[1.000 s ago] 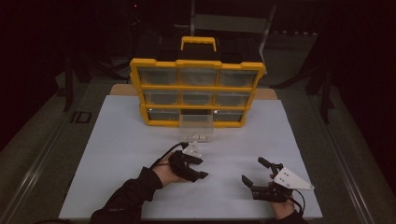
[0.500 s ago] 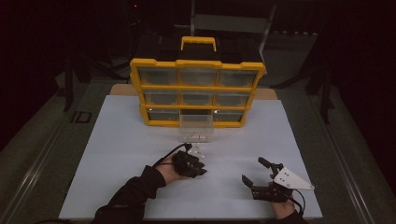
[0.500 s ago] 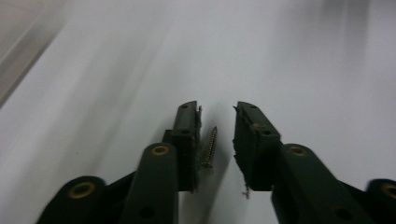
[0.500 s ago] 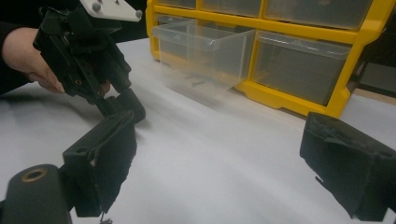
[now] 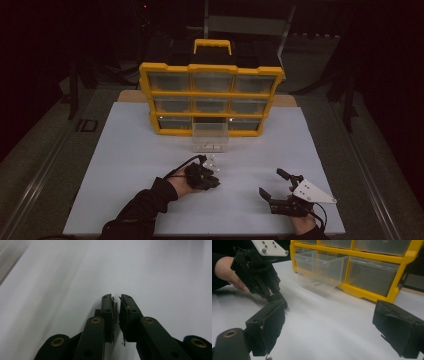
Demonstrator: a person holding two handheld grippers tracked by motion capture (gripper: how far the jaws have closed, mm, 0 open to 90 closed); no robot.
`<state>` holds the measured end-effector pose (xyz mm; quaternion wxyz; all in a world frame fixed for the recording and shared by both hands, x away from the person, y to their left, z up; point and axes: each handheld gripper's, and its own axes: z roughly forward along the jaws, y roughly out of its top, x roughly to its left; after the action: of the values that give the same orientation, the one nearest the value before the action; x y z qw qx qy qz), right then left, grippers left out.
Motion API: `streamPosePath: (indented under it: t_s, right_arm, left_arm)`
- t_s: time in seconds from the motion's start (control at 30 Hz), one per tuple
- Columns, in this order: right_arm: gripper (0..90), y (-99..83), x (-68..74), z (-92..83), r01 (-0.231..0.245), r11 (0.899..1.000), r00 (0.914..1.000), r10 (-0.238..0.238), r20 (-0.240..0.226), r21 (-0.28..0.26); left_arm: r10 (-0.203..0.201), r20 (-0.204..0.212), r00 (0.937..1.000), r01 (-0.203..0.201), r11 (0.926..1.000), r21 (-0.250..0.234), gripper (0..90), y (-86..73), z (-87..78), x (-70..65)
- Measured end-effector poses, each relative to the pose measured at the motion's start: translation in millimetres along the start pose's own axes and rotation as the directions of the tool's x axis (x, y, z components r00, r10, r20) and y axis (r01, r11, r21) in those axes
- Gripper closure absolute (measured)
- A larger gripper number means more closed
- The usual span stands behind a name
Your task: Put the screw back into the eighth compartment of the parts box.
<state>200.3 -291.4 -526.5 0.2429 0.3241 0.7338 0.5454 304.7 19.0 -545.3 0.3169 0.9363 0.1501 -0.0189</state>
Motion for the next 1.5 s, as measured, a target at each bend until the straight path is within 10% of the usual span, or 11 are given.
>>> streamPosePath:
  t_s: [0.33, 1.03, 1.5]
  right_arm:
    - [11.0, 0.0, 0.0, 0.1, 0.002, 1.0, 1.0, -0.002, 0.0, 0.0]
    - [11.0, 0.1, -0.1, 0.0, 0.0, 1.0, 1.0, 0.0, 0.004, -0.001]
    - [11.1, -0.2, -0.2, 0.3, 0.0, 1.0, 1.0, 0.0, 0.003, 0.0]
  left_arm:
    - [-0.008, -0.005, 1.0, 0.008, 0.9999, 0.008, 87.4, 2.6, -3.6, -1.2]
    - [-0.062, -0.11, 0.9921, 0.045, 0.9881, -0.147, 87.5, 48.2, -80.2, 13.1]
    - [-0.168, -0.227, 0.9594, 0.108, 0.9611, -0.254, 87.4, 71.2, -112.1, 32.2]
